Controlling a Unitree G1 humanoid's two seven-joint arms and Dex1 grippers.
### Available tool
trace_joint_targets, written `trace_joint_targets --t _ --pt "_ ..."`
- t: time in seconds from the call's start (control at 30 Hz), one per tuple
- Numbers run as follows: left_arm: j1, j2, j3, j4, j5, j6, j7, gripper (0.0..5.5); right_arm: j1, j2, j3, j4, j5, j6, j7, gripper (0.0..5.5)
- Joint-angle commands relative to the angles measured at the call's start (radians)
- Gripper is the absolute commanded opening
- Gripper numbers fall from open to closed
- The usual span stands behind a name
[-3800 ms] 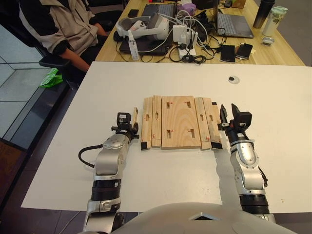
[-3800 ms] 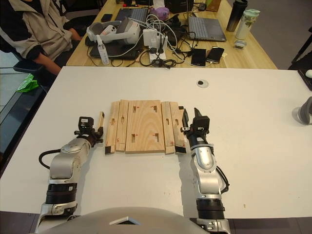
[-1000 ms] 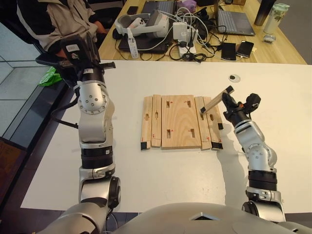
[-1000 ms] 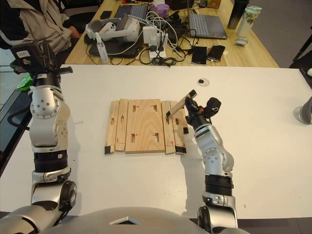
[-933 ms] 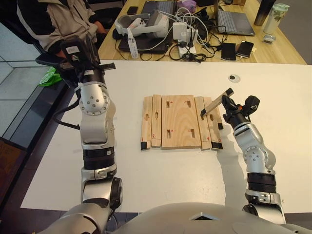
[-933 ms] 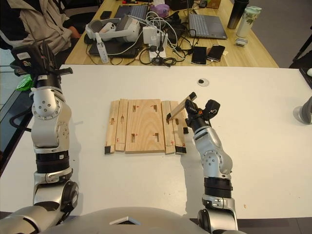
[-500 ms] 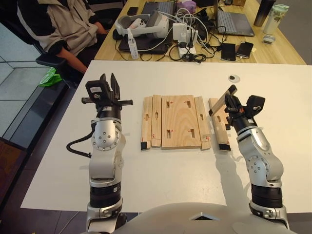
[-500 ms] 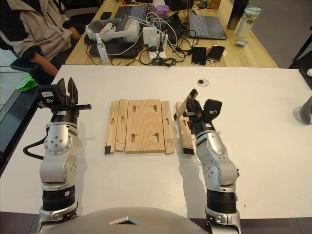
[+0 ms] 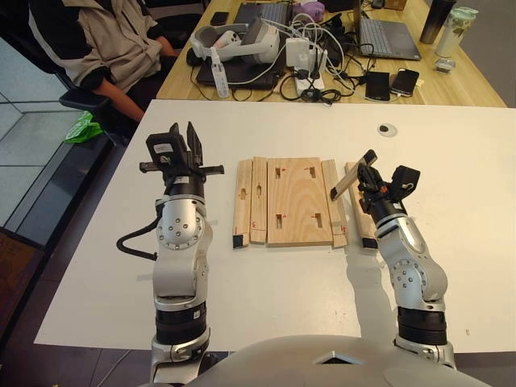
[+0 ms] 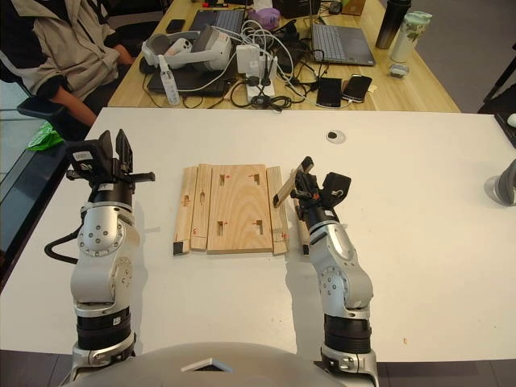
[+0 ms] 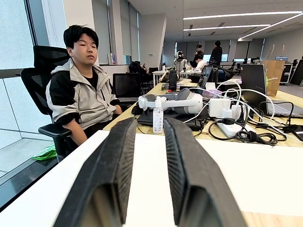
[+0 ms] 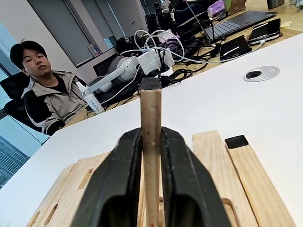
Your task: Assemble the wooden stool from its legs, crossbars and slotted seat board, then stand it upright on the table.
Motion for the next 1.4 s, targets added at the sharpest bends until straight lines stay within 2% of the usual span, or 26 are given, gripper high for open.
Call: trace_joint_targets --t 0.03,0.8,1.4 --pt "-0.013 -0.005 -0.007 0.000 0.019 0.017 -0.009 1.04 -0.011 0.007 -0.005 0.024 -0.038 -0.024 -0.007 0.39" --pt "-0.105 0.022 -0.012 0.034 0.052 0.023 -0.099 1.04 -0.001 0.063 0.062 0.191 -0.256 -0.291 0.001 0.39" --pt "-0.126 0.014 -0.029 0.034 0.064 0.020 -0.120 1.04 -0.089 0.064 0.043 0.282 -0.272 -0.368 0.025 0.39"
